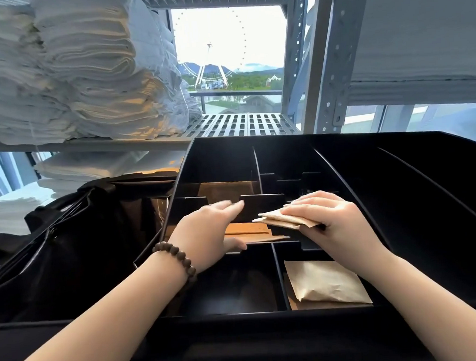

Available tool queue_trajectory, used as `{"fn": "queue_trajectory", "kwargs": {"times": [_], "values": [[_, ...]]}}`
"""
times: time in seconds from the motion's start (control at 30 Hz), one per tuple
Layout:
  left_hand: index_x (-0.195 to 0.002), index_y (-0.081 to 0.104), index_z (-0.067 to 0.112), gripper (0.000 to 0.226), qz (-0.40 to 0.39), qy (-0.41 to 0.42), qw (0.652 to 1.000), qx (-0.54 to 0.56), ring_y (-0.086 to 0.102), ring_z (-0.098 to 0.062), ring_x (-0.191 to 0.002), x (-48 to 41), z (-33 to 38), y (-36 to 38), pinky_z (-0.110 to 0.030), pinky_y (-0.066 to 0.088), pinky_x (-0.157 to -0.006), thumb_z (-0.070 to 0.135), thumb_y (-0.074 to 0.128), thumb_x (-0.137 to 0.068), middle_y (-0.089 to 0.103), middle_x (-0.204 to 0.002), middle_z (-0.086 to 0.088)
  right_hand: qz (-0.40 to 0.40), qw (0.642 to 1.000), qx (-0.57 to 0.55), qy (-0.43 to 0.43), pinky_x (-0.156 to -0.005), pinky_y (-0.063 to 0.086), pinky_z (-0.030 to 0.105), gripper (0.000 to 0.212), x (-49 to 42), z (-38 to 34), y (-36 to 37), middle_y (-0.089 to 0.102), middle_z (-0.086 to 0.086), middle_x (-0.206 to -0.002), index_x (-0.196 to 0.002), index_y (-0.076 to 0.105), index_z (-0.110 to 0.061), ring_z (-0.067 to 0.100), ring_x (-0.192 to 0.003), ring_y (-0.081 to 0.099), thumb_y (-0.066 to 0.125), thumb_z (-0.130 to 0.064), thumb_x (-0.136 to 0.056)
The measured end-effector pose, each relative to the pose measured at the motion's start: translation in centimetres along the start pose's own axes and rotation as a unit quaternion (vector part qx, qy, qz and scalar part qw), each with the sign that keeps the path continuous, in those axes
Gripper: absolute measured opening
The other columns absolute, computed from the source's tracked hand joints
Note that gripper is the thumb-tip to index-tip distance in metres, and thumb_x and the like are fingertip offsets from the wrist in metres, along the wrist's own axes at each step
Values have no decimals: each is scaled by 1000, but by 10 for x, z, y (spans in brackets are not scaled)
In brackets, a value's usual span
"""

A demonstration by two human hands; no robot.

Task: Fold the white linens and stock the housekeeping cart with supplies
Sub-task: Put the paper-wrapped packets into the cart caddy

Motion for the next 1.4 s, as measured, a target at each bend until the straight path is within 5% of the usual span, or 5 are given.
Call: {"fn": "queue_trajectory", "kwargs": {"times": [0.27, 0.53, 0.73, 1.03, 1.4], "values": [[-136, 50, 34, 58, 162, 116, 971, 135, 56, -8, -117, 24, 29, -27, -23, 43, -102, 28, 72, -83, 59, -130, 13, 46, 994, -102, 17, -78, 49, 40, 22, -11, -30, 6, 65, -11, -91, -98, 76, -21, 18, -93, 55, 78, -13, -77], [-95, 69, 24, 13, 206, 103, 970, 79, 64, -19, -70, 53, 23, -39, -32, 50, -64, 19, 70, -82, 69, -78, 8, 15, 986, -147, 78, -88, 45, 19, 43, -6, -56, 8, 60, -19, -103, -107, 58, -34, 6, -103, 57, 82, -28, -73], [-81, 68, 21, 15, 209, 85, 973, -46, 61, -19, -51, 74, 12, -42, -26, 46, -45, 15, 78, -72, 67, -67, 8, -45, 999, 13, -19, -76, 55, 41, 28, -9, -87, 14, 67, -5, -99, -104, 71, -20, 18, -89, 63, 78, -25, -77], [-96, 72, 26, 25, 145, 69, 987, -12, 70, -17, -69, 100, -8, -36, -34, 58, -59, 23, 81, -73, 73, -85, 10, -111, 989, 89, -36, -55, 52, 31, 6, -8, -103, 42, 67, -4, -77, -87, 71, -20, 22, -69, 64, 69, -20, -81], [-119, 59, 35, 26, 16, 81, 995, -58, 61, -11, -100, 75, -14, -17, -25, 47, -88, 26, 48, -97, 65, -109, 12, -240, 963, 120, 6, -62, 38, 26, 12, -19, -93, 70, 63, -6, -90, -95, 63, -26, 20, -81, 59, 56, -22, -86]]}}
Point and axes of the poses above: each hand's wrist, its own x-axis away from the middle knuckle, its own y-axis out of the palm, z = x × y, the point moved 2 cm from there along -x, towards the middle knuckle
